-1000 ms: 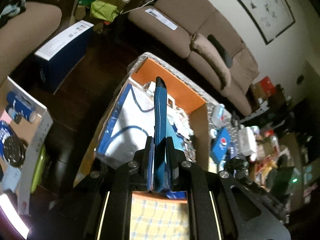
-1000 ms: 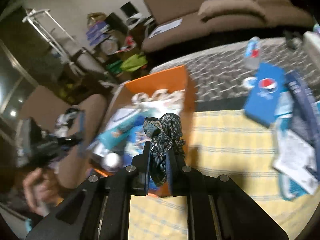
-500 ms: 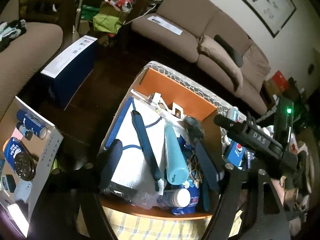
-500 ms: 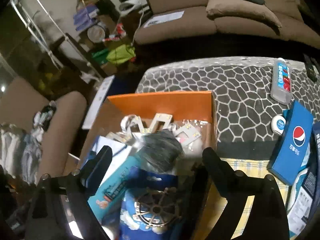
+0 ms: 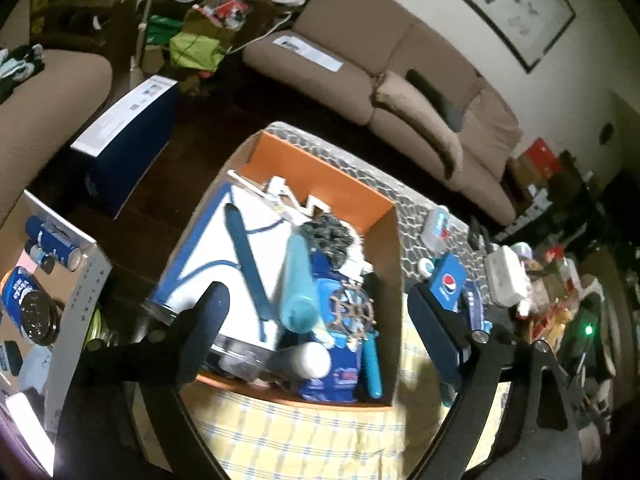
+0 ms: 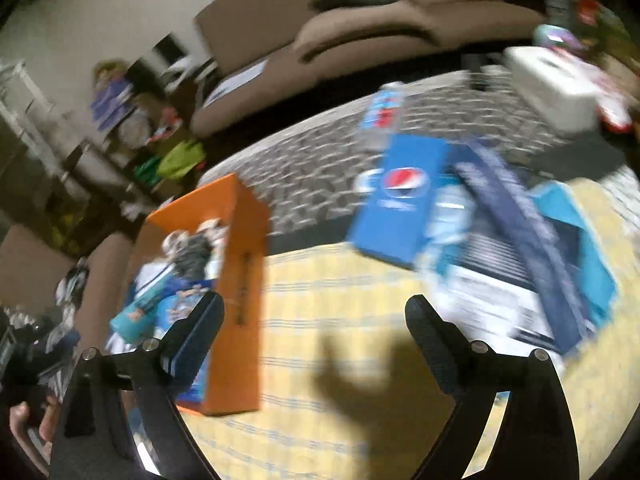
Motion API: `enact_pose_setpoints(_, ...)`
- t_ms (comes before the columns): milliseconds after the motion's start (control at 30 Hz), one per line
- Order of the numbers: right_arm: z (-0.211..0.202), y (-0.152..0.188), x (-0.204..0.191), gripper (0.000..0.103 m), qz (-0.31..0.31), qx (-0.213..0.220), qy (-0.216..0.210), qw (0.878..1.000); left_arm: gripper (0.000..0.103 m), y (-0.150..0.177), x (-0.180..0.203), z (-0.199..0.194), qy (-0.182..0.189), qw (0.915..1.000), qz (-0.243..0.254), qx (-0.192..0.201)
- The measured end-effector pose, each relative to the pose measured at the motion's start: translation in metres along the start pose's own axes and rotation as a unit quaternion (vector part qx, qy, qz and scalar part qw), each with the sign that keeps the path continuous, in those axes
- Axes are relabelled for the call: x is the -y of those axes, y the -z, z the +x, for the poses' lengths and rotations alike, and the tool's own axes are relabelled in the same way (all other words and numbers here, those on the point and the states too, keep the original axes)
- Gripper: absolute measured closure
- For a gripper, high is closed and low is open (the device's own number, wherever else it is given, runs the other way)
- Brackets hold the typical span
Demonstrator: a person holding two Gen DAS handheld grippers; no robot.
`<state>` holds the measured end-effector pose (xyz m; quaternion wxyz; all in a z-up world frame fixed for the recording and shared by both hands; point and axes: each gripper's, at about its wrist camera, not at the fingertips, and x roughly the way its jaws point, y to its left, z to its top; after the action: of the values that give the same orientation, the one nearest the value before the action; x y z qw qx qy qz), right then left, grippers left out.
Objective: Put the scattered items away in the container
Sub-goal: 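Move the right gripper to the blue Pepsi box and grasp it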
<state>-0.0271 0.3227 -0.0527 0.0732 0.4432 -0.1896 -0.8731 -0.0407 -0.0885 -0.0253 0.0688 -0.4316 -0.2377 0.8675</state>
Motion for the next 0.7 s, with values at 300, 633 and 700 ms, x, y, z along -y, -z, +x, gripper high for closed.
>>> enact_pose_setpoints(300,-0.004,-0.006,0.045,0.009,-0.014,0.013,0.095,0.995,0.013,0.008,0.008,0.005,0.000,0.9995,0.014,-0.029)
enact_pose_setpoints(633,0.080,-0.032,0.065,0.009,-0.021,-0.064,0.096,0.993,0.013,0.015,0.021,0.006,-0.017,0.9991,0.032,-0.023)
enact_pose_setpoints(700,0.103,-0.050,0.062,0.007,0.006,-0.083,0.090,0.992,0.013,0.017,0.025,0.009,-0.020,0.9988,0.037,-0.024)
